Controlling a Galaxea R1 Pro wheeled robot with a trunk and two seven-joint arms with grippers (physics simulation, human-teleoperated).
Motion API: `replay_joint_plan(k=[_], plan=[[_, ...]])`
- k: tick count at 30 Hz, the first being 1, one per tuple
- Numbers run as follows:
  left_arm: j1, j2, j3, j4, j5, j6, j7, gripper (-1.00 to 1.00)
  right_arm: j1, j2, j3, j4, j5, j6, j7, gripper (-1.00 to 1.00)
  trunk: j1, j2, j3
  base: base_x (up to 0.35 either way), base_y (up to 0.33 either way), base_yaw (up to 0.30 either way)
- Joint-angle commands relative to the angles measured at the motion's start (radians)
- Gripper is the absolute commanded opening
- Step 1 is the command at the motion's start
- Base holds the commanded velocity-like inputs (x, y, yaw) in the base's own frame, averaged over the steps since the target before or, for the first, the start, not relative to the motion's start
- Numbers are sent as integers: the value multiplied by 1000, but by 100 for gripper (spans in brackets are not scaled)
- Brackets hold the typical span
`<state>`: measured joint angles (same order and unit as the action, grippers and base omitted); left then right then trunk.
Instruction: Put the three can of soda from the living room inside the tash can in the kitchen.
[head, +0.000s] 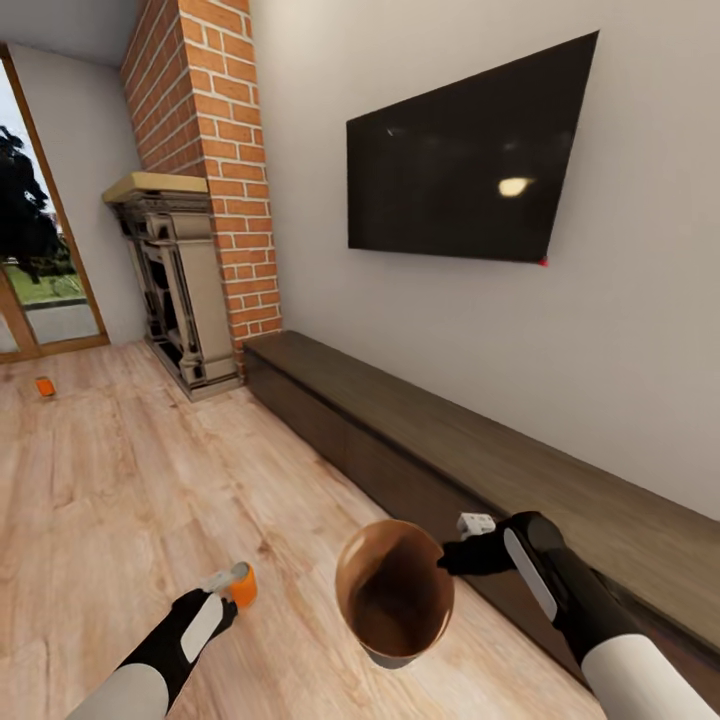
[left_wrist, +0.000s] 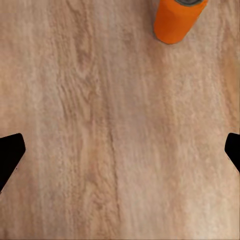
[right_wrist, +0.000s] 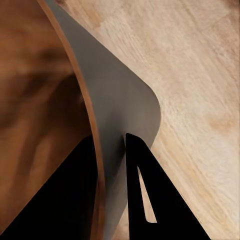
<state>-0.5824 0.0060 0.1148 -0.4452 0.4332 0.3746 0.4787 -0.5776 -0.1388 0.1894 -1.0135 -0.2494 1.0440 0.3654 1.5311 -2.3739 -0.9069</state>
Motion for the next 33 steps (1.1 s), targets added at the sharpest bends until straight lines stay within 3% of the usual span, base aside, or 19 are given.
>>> replay_joint_plan(k=[1,6,22,27,33], plan=[[0,0,1,2,3,-6,-3,100,3,0,0,-1,-25,3,4,-100,0,0,0,301,178,51],[4,3,3,6,10,-38,-12,100,11,3,2,0,-1,3,3,-100,0,0,0,313,150,13],[7,1,3,16,12,-39,-35,100,12,4,6,1,1,3,2,-100,0,0,0,346,17,0],[7,2,3,32,10,-37,-84,100,12,4,106,1,-1,3,0,-100,0,0,0,348,98,28],[7,-6,-2,35,7,-28,-86,100,10,3,111,0,-2,3,0,-100,0,0,0,247,28,161]])
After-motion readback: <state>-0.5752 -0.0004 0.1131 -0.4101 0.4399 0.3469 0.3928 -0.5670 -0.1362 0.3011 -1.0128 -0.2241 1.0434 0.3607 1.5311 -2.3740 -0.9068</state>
